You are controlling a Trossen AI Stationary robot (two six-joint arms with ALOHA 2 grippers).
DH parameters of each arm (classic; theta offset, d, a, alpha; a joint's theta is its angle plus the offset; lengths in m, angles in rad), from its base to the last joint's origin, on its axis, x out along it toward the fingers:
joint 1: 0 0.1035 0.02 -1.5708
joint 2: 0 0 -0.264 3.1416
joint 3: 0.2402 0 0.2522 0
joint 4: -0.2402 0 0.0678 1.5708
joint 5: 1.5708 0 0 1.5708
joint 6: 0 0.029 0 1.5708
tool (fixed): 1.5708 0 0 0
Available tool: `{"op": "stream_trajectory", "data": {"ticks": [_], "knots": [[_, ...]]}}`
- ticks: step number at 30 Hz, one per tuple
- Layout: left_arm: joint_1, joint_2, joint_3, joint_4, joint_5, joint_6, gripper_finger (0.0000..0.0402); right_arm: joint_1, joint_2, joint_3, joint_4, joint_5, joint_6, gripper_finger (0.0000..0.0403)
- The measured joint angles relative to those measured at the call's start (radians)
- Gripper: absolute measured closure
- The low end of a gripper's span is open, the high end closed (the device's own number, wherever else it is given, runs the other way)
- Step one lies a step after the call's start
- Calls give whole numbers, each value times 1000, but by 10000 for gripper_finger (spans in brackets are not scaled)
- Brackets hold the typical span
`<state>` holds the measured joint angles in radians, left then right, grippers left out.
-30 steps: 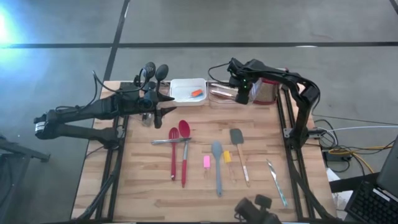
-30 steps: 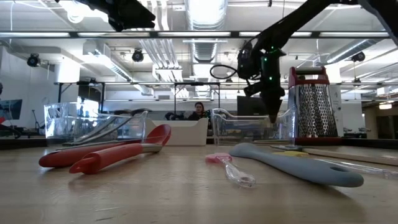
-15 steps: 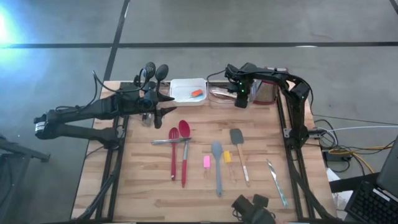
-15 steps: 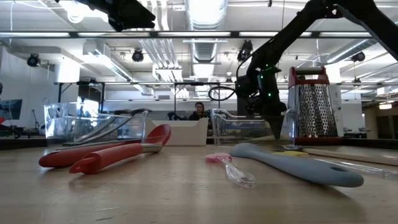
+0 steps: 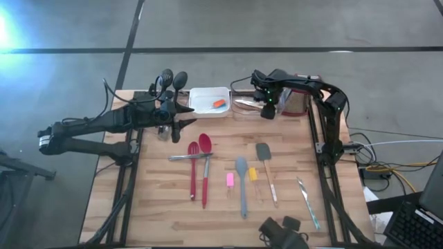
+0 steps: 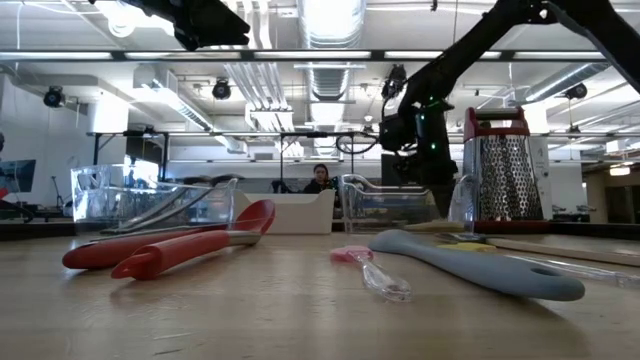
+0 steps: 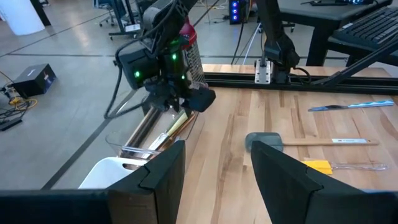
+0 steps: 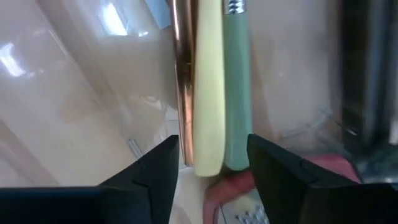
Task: Pick & Place Kitchen Items
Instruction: Put the gray serving spoon into the left transparent bin
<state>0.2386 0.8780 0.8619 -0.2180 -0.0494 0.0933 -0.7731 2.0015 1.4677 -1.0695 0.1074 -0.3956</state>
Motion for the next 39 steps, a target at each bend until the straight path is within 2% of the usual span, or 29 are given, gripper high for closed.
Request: {"op": "stream_trajectory", "data": {"ticks": [11, 18, 29, 39], "knots": [[0, 0, 0, 0, 0, 0, 213, 31, -233, 0, 1, -5, 75, 230], [0, 0, 0, 0, 0, 0, 213, 129, -419, 0, -5, -12, 159, 244], [0, 0, 0, 0, 0, 0, 213, 425, -622, -14, -77, -15, 459, 262], [0, 0, 0, 0, 0, 0, 213, 765, -628, -24, -78, 17, 686, 278]]}}
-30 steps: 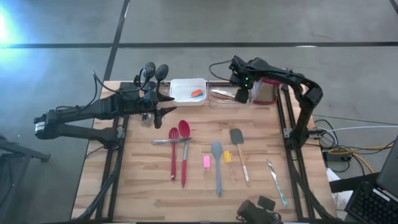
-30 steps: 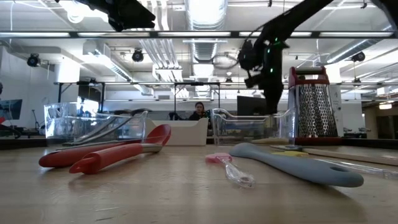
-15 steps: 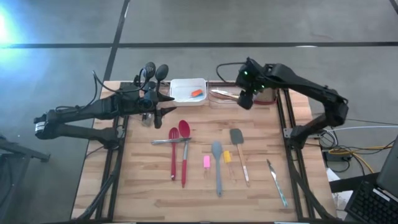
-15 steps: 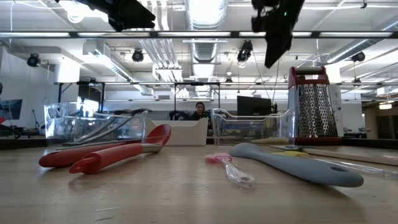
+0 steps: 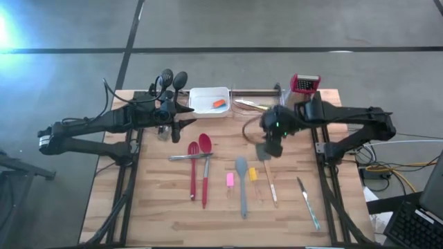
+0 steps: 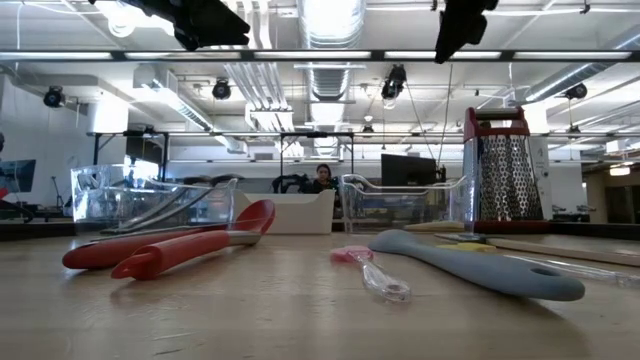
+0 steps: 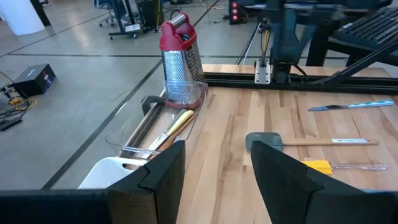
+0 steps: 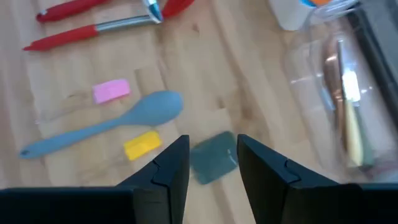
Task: Pick & Place Kitchen Items
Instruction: Put the gray serving spoon into the left transparent bin
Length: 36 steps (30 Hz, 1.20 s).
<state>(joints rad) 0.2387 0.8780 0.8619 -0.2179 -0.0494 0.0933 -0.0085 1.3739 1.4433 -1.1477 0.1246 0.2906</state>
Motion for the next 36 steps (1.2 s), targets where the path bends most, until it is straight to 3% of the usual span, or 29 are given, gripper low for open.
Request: {"op": "stream_trajectory", "data": {"ticks": [7, 13, 25, 30, 36], "knots": [[0, 0, 0, -3, 0, 0, 213, 182, 10, -56, 0, 187, 163, 290], [0, 0, 0, -11, 0, 0, 213, 235, 10, -172, 2, 268, 370, 296], [0, 0, 0, -12, 0, 8, 213, 238, 66, -426, 131, 211, 979, 284], [0, 0, 0, -12, 0, 11, 213, 235, 98, -501, 267, 168, 1058, 274], [0, 0, 0, -15, 0, 33, 213, 233, 159, -513, 291, 112, 1117, 250]]}}
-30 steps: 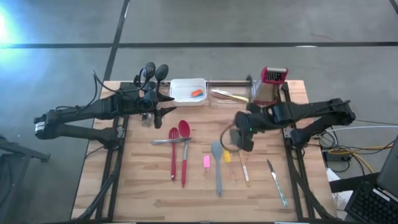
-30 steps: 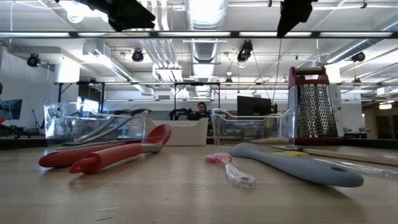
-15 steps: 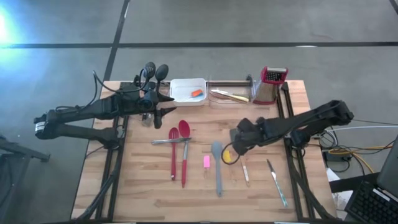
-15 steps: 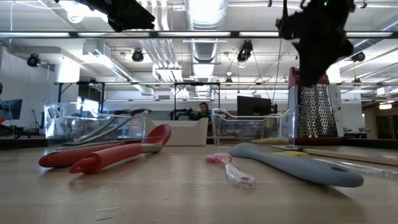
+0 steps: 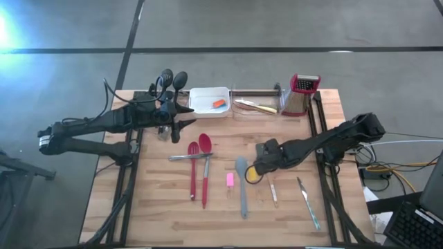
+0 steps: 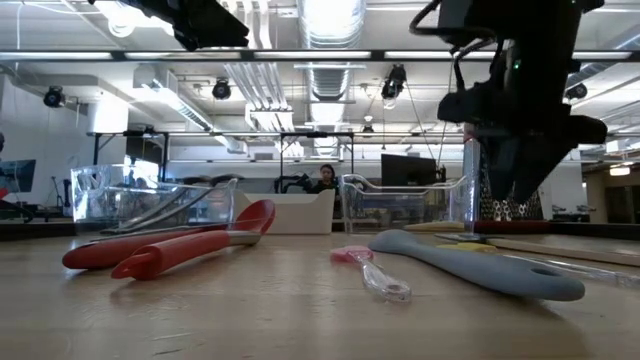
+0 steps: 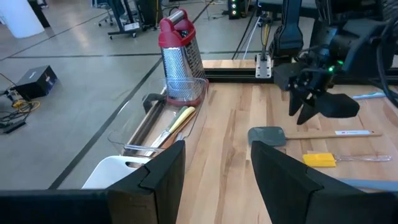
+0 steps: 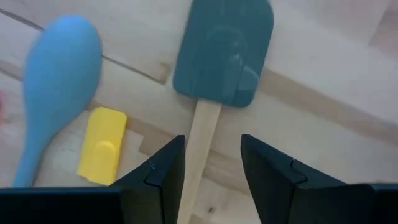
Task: Pick & Place Kitchen Items
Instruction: Put the gray serving spoon into the left transparent bin
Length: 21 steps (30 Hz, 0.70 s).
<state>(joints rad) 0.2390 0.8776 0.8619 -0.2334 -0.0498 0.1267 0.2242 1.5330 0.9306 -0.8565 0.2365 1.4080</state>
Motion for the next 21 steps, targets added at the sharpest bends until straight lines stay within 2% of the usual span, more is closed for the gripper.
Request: {"op": "stream_trajectory", "data": {"ticks": [7, 12, 21], "knots": [[0, 5, 0, -2, 0, 4, 213, -22, 90, 24, 2, -55, -6, 222], [0, 14, 0, -6, 0, 8, 213, -40, 136, 53, 3, -56, -45, 205], [0, 20, 0, -54, 0, 11, 213, -45, 145, 76, 0, -45, -89, 208]]}}
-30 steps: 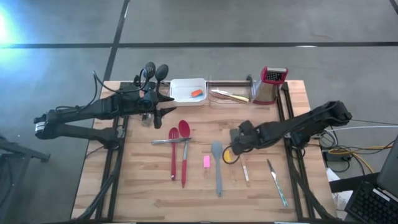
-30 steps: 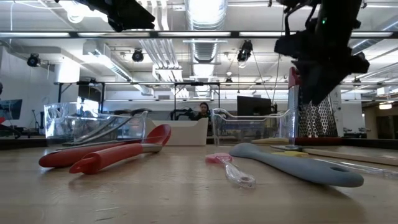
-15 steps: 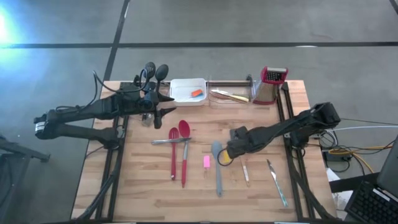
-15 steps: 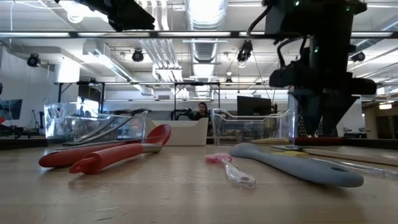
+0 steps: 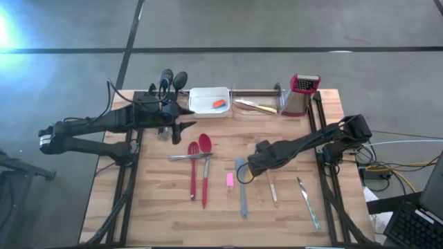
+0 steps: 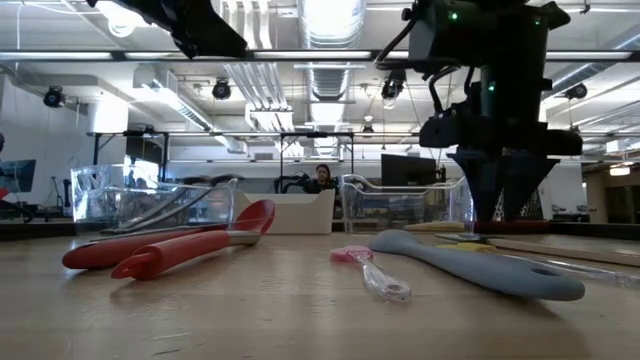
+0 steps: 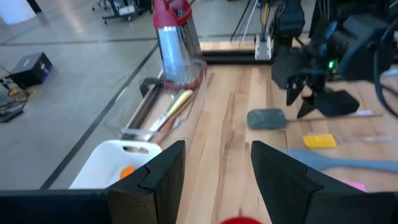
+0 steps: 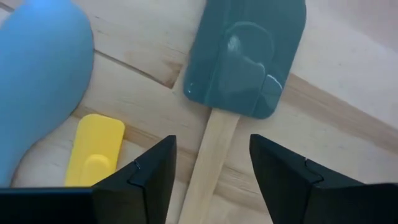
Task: Pick & Place Kitchen Items
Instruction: Put the gray serving spoon into the left transparent bin
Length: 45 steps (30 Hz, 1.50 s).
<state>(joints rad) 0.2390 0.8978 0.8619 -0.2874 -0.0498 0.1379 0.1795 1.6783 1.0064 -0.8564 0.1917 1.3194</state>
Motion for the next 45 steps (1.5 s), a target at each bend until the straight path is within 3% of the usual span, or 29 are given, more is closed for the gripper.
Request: {"op": "stream_trajectory", "data": {"ticks": [15, 25, 40, 45], "knots": [[0, 2, 0, -108, 0, -49, 213, 0, -27, 68, 10, 69, -58, 222], [0, 2, 0, -152, 0, -64, 213, 17, -13, 157, 164, 72, -108, 226], [0, 2, 0, -196, 0, -71, 213, 177, 184, 299, 216, 17, 124, 234], [0, 2, 0, -202, -1, -61, 213, 222, 277, 406, 117, 8, 194, 234]]}}
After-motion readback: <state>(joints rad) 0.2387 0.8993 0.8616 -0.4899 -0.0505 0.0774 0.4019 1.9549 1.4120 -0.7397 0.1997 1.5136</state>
